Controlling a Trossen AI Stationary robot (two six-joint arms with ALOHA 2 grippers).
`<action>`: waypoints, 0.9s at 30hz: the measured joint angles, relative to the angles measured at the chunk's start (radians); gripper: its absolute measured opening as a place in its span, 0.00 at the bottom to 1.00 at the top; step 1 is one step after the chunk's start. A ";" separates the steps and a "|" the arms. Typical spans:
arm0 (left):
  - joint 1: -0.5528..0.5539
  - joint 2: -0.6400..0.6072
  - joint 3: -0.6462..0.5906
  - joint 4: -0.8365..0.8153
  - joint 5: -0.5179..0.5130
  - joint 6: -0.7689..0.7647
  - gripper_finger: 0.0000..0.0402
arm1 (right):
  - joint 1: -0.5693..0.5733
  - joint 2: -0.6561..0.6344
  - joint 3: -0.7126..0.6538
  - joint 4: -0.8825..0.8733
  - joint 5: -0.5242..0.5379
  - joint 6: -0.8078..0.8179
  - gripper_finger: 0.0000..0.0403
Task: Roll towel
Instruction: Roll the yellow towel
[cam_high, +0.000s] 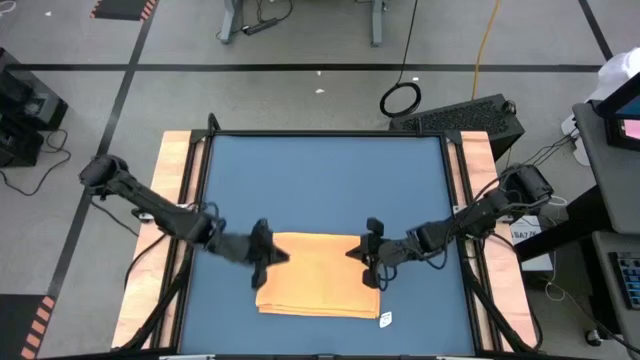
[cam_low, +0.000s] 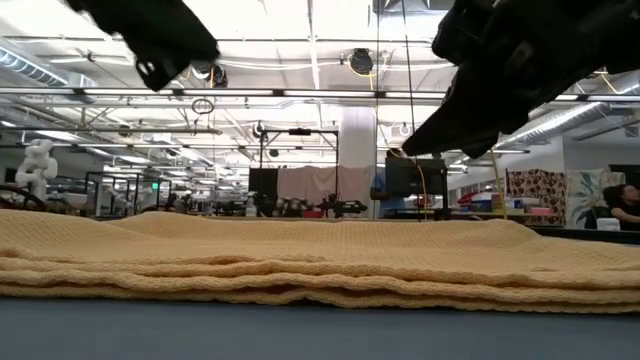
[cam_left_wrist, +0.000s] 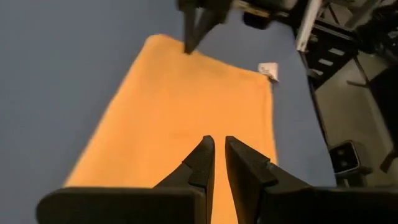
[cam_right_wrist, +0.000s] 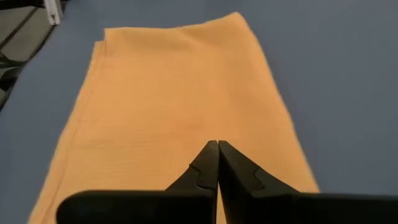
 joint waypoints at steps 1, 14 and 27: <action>-0.045 0.018 0.000 0.036 -0.042 0.000 0.11 | 0.006 0.000 0.000 -0.002 0.000 0.012 0.00; -0.270 0.255 0.000 0.228 -0.253 -0.148 0.11 | 0.117 0.000 0.001 0.007 -0.027 0.113 0.00; -0.222 0.356 0.000 0.239 -0.298 -0.136 0.11 | 0.117 0.014 0.002 -0.024 0.080 -0.014 0.00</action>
